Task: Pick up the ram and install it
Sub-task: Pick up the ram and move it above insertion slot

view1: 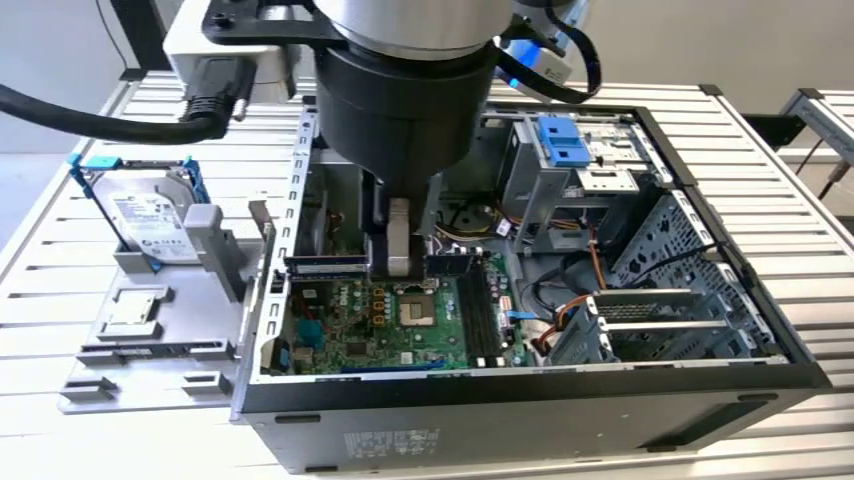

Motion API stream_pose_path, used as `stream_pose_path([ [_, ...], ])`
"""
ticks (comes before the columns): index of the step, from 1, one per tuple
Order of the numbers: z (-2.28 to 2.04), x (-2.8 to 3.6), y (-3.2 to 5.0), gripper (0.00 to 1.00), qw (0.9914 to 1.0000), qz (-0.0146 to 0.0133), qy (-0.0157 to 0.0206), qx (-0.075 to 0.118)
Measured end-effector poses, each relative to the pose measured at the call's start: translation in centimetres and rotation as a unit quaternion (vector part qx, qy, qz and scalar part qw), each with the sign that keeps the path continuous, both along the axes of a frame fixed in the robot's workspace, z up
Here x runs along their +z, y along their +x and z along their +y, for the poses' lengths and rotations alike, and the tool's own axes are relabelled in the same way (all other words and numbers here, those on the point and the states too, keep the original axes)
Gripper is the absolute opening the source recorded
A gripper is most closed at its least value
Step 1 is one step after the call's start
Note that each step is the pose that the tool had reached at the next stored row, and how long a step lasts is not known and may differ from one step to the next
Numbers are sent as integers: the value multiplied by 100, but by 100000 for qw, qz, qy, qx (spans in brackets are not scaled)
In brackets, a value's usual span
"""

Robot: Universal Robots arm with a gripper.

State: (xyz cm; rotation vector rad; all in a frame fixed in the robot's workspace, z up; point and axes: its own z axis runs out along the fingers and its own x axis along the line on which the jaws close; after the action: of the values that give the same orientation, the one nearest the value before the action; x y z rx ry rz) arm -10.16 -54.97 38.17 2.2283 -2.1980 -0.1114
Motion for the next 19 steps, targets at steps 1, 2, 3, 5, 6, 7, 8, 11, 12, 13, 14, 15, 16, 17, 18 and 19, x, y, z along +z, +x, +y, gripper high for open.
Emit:
stream_pose_path([
  [1,0,0,62,0,100000,-3,3,6],
  [2,0,0,108,0,100000,-1,1,6],
  [3,1,-1,164,0,100000,-2,3,1],
  [5,0,0,190,0,100000,1,-1,5],
  [6,0,-1,190,0,100000,-2,3,2],
  [7,0,0,191,0,100000,-1,3,-4],
  [8,0,-1,191,0,100000,-2,4,-4],
  [11,0,0,192,0,100000,34,4,2],
  [12,0,0,192,0,100000,97,1,2],
  [13,0,0,192,0,100000,140,5,3],
  [14,0,0,192,0,100000,154,2,3],
  [15,0,0,192,0,100000,169,1,1],
  [16,0,0,192,0,100000,181,3,2],
  [17,0,-1,192,0,100000,194,6,4],
  [18,0,0,192,0,100000,207,2,2],
  [19,0,0,192,0,100000,219,2,2],
])
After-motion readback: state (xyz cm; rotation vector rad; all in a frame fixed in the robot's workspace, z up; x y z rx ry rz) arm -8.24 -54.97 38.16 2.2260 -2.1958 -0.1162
